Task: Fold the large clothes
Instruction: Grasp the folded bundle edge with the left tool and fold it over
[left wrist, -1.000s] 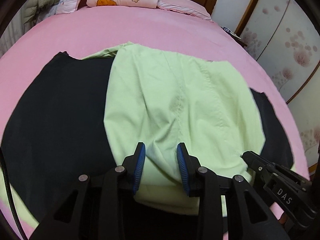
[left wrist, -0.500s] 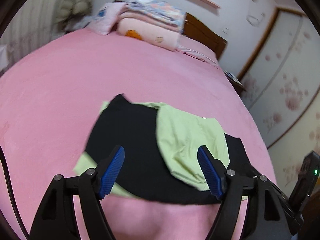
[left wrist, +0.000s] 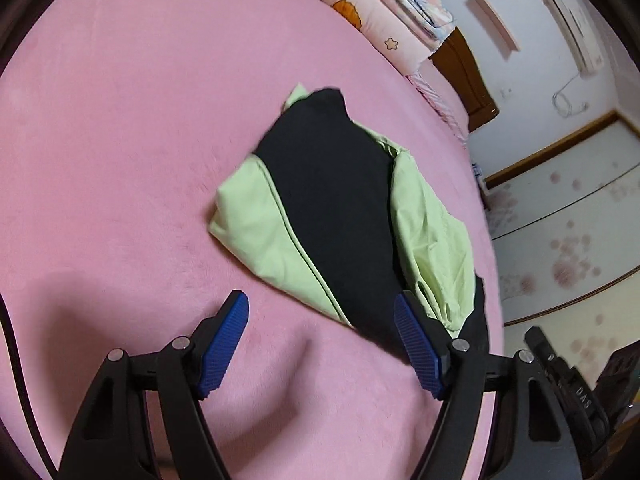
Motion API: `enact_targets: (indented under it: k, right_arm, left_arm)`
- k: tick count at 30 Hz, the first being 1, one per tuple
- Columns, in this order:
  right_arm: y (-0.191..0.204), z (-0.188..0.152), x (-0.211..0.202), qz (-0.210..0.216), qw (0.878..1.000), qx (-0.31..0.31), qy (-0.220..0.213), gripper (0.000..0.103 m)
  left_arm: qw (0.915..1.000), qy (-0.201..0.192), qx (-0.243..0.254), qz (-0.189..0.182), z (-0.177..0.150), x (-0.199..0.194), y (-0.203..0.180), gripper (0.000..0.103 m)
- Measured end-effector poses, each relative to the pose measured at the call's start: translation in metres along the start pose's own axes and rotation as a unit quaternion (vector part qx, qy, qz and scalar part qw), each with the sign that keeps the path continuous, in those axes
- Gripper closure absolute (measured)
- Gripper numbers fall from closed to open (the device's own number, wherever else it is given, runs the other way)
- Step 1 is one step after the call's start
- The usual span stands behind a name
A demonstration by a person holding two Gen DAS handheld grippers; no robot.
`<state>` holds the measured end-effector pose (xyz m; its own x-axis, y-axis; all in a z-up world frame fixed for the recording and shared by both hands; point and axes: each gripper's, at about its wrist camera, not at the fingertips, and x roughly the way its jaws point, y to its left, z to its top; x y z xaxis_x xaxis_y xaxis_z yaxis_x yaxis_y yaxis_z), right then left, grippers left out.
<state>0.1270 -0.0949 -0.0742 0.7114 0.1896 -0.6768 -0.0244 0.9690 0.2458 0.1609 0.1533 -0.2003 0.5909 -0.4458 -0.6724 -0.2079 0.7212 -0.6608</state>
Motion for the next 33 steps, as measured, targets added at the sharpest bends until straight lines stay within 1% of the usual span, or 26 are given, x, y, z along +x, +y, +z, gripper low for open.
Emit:
enact_targets:
  k: [3,5,7,11,13,14,15,16,17,18,20,22,23,24,25,26,27,29,32,33]
  right_arm:
    - [-0.001,-0.005,0.013,-0.006,1.000,0.000,0.011,0.099]
    - [-0.001,-0.008,0.022,-0.012,1.000,-0.004,0.017,0.099]
    - [-0.003,-0.009,0.032,-0.018,1.000,-0.007,0.024,0.099]
    - [-0.007,-0.009,0.051,-0.027,0.999,-0.013,0.032,0.099]
    - [-0.009,-0.007,0.063,-0.042,0.998,-0.024,0.030,0.099]
    - [-0.010,-0.006,0.067,-0.046,0.998,-0.027,0.030,0.099]
    - [-0.011,-0.004,0.075,-0.053,0.998,-0.032,0.030,0.099]
    - [-0.012,-0.002,0.083,-0.059,0.997,-0.038,0.031,0.099]
    - [-0.013,0.000,0.089,-0.062,0.997,-0.040,0.032,0.099]
    - [-0.014,0.002,0.098,-0.065,0.996,-0.043,0.035,0.099]
    - [-0.018,0.002,0.115,-0.064,0.996,-0.044,0.044,0.099]
    - [-0.021,-0.003,0.132,-0.061,0.995,-0.041,0.064,0.099]
    - [-0.022,-0.008,0.140,-0.060,0.994,-0.040,0.078,0.099]
    - [-0.024,-0.014,0.148,-0.062,0.993,-0.039,0.090,0.100]
    - [-0.026,-0.019,0.152,-0.059,0.993,-0.035,0.093,0.100]
    - [-0.029,-0.021,0.152,-0.055,0.994,-0.029,0.089,0.100]
    - [-0.031,-0.022,0.151,-0.049,0.995,-0.023,0.087,0.100]
    - [-0.038,-0.022,0.148,-0.031,0.996,-0.004,0.086,0.100]
    - [-0.056,-0.021,0.140,0.010,0.996,0.038,0.082,0.100]
    - [-0.062,-0.020,0.135,0.021,0.996,0.050,0.078,0.100]
  left_arm:
    - [0.9999,0.001,-0.011,-0.007,0.004,0.028,0.014,0.030]
    - [0.9998,-0.003,-0.017,-0.011,0.008,0.039,0.018,0.030]
    - [0.9997,-0.011,-0.015,-0.013,0.013,0.049,0.017,0.030]
    - [0.9997,-0.025,0.001,-0.003,0.025,0.064,0.008,0.030]
    - [0.9994,-0.033,0.002,-0.002,0.030,0.068,0.004,0.030]
    - [0.9992,-0.039,-0.002,-0.002,0.032,0.069,0.003,0.039]
    - [0.9988,-0.048,-0.007,0.004,0.035,0.070,0.001,0.055]
    - [0.9985,-0.053,-0.008,0.007,0.037,0.071,0.000,0.063]
    - [0.9985,-0.054,-0.009,0.006,0.040,0.072,0.000,0.078]
    - [0.9984,-0.055,-0.012,0.002,0.041,0.073,-0.001,0.089]
    - [0.9981,-0.061,-0.007,0.011,0.042,0.072,-0.007,0.092]
    - [0.9960,-0.078,0.029,0.033,0.041,0.069,-0.023,0.096]
    - [0.9931,-0.091,0.059,0.045,0.039,0.066,-0.037,0.097]
    - [0.9903,-0.101,0.082,0.049,0.037,0.063,-0.048,0.098]
    - [0.9849,-0.116,0.118,0.052,0.034,0.059,-0.067,0.098]
    - [0.9807,-0.126,0.141,0.050,0.032,0.056,-0.081,0.098]
    - [0.9771,-0.133,0.159,0.047,0.030,0.053,-0.094,0.098]
    - [0.9697,-0.144,0.196,0.025,0.027,0.049,-0.126,0.098]
    - [0.9608,-0.142,0.237,-0.016,0.022,0.052,-0.178,0.098]
    - [0.9560,-0.141,0.256,-0.030,0.018,0.055,-0.198,0.098]
